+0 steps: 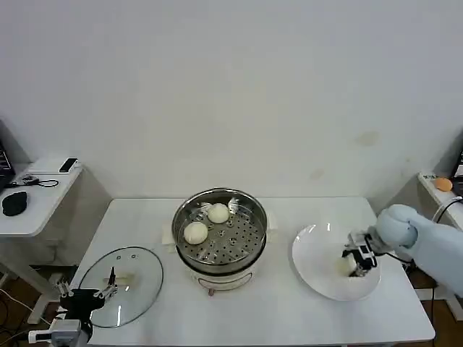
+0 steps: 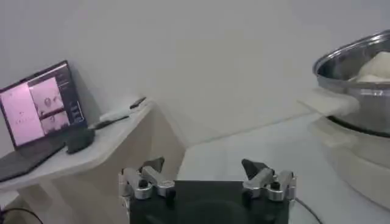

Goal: Take steamed baozi put them in steamer then cover it.

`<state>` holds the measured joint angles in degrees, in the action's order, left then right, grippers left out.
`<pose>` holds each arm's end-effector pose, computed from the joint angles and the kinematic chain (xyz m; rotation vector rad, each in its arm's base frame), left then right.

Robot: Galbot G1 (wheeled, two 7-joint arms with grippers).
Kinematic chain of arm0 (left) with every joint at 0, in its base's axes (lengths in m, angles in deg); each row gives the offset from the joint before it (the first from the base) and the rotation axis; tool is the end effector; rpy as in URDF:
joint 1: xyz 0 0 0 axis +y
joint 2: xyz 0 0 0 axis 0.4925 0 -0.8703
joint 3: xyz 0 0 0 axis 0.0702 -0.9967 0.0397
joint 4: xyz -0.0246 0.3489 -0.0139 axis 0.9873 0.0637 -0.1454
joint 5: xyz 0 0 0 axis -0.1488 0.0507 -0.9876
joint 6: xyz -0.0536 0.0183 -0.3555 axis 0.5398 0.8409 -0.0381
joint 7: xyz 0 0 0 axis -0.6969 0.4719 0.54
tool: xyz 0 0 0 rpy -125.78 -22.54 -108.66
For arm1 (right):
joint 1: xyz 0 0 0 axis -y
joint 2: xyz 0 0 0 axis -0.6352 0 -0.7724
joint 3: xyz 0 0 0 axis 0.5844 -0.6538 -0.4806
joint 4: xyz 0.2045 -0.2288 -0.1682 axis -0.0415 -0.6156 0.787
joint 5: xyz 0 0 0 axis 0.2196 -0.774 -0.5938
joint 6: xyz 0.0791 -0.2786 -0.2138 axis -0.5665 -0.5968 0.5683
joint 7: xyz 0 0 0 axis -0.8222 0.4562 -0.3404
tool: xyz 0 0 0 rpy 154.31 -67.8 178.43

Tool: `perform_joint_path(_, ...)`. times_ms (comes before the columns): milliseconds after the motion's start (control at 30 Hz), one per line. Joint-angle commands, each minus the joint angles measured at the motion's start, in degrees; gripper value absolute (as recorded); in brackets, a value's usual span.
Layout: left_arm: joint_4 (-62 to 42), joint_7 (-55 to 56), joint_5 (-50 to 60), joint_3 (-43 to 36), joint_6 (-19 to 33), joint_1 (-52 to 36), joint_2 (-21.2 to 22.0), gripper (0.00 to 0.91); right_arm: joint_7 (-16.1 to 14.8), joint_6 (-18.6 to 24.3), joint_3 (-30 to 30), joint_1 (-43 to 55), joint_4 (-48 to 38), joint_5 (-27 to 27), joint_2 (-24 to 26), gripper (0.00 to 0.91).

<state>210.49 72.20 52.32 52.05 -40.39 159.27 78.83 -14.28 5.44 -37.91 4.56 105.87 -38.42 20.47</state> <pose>0.1443 0.1062 -0.2665 0.2717 -2.7941 -0.5085 0.4602 -0.1823 -0.1969 1.2477 -1.3688 1.3598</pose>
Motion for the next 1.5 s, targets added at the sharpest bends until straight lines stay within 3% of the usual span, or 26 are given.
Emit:
perform_joint_path(33,0.1,0.0,-0.1,0.0,0.0,0.1,-0.2,0.907,-0.7,-0.2,-0.3,12.6,-2.2,4.3,-2.3,0.645)
perform_joint_path(400,0.4,-0.1,-0.2,0.1,-0.1,-0.2,-0.4,0.907,-1.0,-1.5,-11.4,33.2,-4.2,11.5,-14.6,0.645)
perform_joint_path(600,0.5,-0.1,-0.4,0.9,-0.1,0.0,-0.1,0.907,-0.9,-2.0,-15.9,39.4,-3.8,14.3,-21.4,0.655)
perform_joint_path(1100,0.8,-0.2,-0.7,3.5,-0.1,0.8,1.0,0.907,-1.6,0.5,-20.9,33.6,-2.1,14.0,-37.1,0.655)
perform_joint_path(1500,0.4,-0.1,-1.1,4.7,0.0,1.0,1.5,0.907,-2.6,3.8,-24.0,30.1,-2.8,11.5,-43.3,0.655)
